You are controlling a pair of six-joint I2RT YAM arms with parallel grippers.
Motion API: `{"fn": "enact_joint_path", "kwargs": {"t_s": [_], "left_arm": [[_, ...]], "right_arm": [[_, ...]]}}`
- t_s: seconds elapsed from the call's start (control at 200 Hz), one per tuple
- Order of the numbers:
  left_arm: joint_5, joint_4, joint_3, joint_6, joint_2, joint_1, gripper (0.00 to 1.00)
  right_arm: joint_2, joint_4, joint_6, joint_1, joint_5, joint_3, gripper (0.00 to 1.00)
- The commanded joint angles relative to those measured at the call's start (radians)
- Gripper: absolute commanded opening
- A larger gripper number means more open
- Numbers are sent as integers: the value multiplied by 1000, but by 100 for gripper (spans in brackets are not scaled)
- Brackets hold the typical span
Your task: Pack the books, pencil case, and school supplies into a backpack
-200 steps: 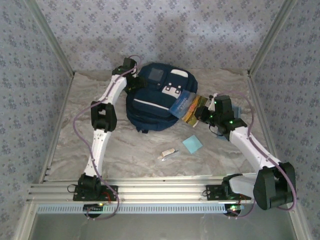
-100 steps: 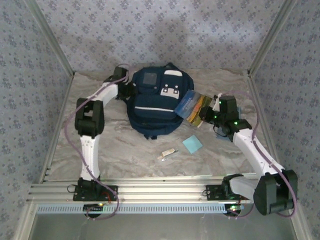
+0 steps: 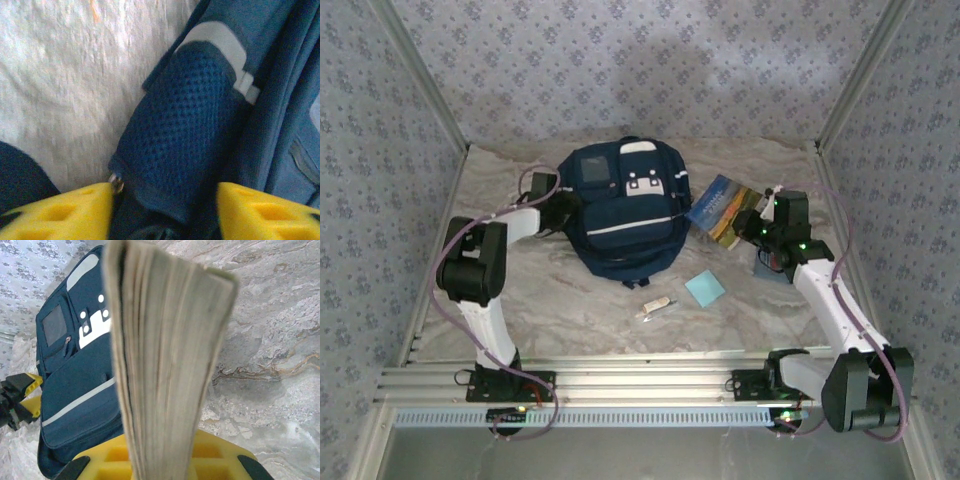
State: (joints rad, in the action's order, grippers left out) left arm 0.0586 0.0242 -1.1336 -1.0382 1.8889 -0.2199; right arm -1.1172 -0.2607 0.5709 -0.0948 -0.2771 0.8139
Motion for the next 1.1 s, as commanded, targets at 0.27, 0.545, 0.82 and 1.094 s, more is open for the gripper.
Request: {"fn": "enact_joint_path", "kwargs": {"t_s": [0.27,0.545,0.82,1.094], "left_arm": [[-144,390,54,215,-355,-193,70],[-120,361,78,130,-310,-237,64],[-116,362,-34,176,-178,-266,50],[-105,338,-62,165,-50,-274,40]], "right_arm": [[27,52,13,3,-34,-8,0],[48,51,21,-9,-33,-20,0],[72,31,17,-10,-21,-35,0],[73,45,18,-11,-24,-46,0]]}}
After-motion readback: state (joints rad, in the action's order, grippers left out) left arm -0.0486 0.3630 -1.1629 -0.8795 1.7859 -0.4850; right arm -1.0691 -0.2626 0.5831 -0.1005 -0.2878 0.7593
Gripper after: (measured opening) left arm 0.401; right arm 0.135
